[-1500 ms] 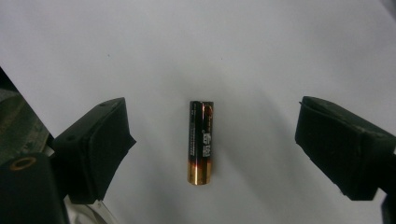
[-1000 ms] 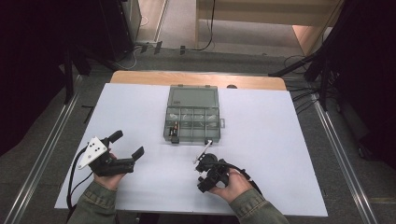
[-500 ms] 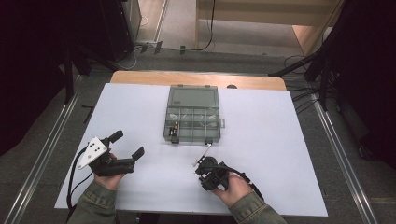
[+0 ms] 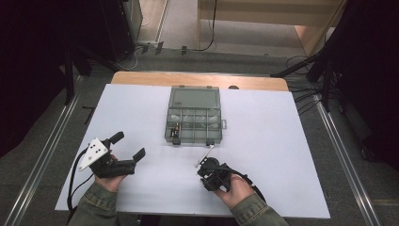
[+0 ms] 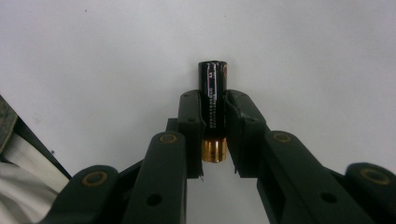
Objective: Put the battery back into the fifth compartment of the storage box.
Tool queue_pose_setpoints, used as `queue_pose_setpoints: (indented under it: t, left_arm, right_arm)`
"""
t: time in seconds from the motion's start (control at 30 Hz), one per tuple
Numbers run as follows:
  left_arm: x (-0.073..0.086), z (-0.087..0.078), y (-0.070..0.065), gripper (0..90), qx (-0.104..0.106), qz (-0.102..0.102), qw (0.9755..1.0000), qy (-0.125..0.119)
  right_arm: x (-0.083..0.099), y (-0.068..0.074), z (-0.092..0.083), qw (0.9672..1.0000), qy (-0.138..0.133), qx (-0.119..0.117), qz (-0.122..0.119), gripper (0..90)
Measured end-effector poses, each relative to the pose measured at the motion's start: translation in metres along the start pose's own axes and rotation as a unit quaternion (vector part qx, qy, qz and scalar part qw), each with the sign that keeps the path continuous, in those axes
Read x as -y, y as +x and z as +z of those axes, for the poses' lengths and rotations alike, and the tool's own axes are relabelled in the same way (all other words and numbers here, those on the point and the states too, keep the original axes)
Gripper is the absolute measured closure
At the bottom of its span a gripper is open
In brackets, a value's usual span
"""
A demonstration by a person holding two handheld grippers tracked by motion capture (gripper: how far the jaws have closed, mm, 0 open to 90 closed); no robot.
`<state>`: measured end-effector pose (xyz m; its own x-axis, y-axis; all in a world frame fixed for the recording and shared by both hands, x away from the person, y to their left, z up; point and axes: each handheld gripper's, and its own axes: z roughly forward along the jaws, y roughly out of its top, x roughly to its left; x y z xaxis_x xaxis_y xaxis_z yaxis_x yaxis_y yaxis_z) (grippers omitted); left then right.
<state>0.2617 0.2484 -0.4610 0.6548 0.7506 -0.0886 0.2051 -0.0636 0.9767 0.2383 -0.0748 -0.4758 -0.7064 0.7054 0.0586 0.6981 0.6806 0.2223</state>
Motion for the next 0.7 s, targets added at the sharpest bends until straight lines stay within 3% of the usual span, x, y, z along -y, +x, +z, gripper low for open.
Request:
queue_pose_setpoints:
  t: [0.33, 0.7]
  left_arm:
    - [0.0, 0.0, 0.0, 0.0, 0.002, 0.0, 1.0, 0.0]
    - [0.0, 0.0, 0.0, 0.0, 0.001, -0.001, 1.0, 0.0]
  right_arm:
    - [-0.004, -0.008, -0.012, 0.9985, -0.039, -0.022, 0.031, 77.6]
    - [-0.018, -0.009, -0.023, 0.9961, -0.072, -0.038, 0.035, 77.6]
